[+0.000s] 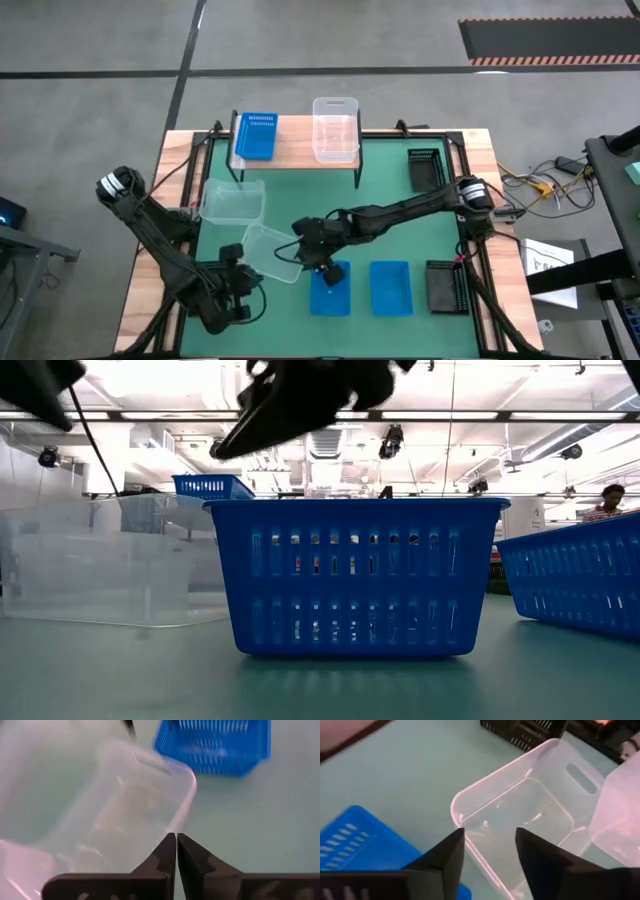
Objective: Stack baskets on shelf by color
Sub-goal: Stack the bottom transparent bin on the other transparent bin on the shelf
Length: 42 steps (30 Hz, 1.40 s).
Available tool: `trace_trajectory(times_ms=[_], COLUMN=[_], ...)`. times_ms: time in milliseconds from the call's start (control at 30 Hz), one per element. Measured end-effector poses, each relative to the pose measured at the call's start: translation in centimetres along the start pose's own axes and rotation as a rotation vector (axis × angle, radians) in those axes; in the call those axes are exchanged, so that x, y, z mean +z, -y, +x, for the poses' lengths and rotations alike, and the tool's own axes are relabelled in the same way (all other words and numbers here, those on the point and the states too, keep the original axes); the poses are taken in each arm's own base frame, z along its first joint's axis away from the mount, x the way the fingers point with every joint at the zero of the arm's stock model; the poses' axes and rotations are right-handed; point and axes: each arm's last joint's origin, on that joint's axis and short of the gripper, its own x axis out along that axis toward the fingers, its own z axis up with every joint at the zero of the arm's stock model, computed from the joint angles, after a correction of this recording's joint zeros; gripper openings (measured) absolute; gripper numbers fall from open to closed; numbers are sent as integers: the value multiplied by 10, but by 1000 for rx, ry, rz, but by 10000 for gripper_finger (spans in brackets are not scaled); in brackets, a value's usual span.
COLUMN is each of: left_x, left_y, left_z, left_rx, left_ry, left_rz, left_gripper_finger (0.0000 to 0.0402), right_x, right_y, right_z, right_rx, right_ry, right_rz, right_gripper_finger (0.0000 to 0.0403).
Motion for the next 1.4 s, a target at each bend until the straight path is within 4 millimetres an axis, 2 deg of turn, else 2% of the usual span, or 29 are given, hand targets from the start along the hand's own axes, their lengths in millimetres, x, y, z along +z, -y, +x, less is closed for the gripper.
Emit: trace_trajectory(times_ms=[167,333,500,800,900,1067,1400], left_x=[10,16,21,23,23,21,27], left_y=[-13,-22,-28,-34,-33,-34,-45], left_z=[-13,-23,-30,-34,-33,-32,-43], left_rx=[65,115,175,233,247,273,428], left_ry=[145,229,298,358,366,382,504], left_rz=[62,128,176,182,182,187,227], left_gripper_finger=[0,0,0,0,0,0,0], right_x=[-13,-22,-23,-25,-25,-17,15], right_y=[-1,-2,-3,-5,-5,-4,-6], right_z=[27,40,43,45,45,32,-25], right_rx=[8,22,55,104,107,97,42], right_ry=[-17,-42,-28,-12,-14,2,54], right_rz=[-14,-9,-8,-55,-82,-105,-66], right_gripper_finger=[202,192,146,30,12,9,9])
